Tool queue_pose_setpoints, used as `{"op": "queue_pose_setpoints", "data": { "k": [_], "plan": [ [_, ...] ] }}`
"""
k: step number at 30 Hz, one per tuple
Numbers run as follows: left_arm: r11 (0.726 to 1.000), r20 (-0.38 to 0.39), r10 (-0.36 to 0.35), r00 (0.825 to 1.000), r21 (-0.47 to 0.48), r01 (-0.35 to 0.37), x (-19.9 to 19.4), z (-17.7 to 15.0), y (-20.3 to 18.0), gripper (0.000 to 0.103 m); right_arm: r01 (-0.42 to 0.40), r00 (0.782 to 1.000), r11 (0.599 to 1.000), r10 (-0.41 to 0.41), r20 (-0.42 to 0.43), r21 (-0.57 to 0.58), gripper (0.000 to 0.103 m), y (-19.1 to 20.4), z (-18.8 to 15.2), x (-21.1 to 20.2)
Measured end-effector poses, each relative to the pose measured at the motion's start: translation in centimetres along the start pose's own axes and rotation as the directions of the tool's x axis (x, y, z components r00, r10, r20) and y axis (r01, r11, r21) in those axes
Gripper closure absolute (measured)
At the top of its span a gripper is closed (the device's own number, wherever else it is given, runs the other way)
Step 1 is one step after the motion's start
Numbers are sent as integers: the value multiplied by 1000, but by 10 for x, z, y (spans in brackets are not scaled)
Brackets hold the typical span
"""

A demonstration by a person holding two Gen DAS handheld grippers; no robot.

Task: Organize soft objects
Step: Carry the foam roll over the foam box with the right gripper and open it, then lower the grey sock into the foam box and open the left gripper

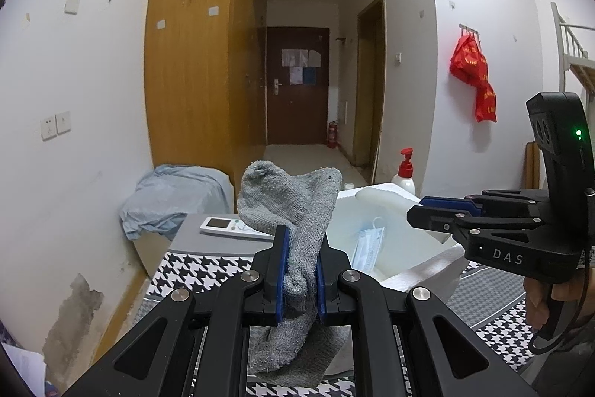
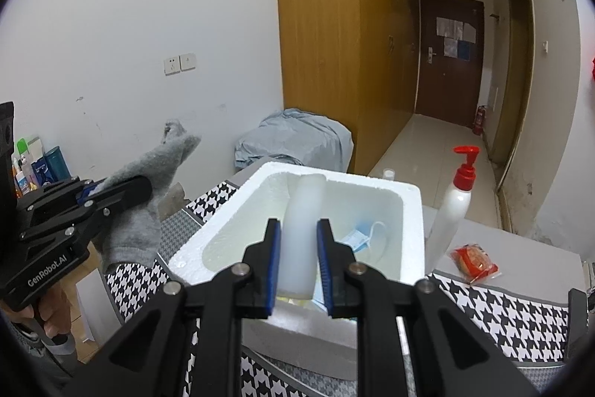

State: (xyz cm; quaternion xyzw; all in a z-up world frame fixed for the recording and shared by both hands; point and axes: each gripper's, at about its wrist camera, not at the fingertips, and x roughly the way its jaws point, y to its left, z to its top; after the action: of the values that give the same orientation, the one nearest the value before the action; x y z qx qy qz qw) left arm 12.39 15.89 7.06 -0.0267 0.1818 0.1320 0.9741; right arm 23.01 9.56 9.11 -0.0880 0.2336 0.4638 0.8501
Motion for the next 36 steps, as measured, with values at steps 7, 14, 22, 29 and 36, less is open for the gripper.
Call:
{"op": "queue_pose_setpoints", "data": {
  "k": [7,14,22,29,36],
  "plan": [
    [1000,2,-3,1000,-4,3,1,-1,1,90,6,1000,1000,-6,-9,3,80,0,2,4],
    [1000,-1,-1,1000,-8,1,2,-4,5,90,-4,1000,1000,4,-4,16,46,-4,4,7],
    [1000,6,8,1000,-11,-8,-1,-3,6,90,-12,1000,1000,12,16,-8,18,-1,2,-1],
    [1000,9,11,1000,-1,-11,-5,-3,2,90,-16,999,1000,16,31,5,18,-7,-1,-10],
    [1000,15,5,1000,9,-5,-7,1,-2,90,0,999,1000,-1,52,19,3,-12,-8,-25]
  ]
}}
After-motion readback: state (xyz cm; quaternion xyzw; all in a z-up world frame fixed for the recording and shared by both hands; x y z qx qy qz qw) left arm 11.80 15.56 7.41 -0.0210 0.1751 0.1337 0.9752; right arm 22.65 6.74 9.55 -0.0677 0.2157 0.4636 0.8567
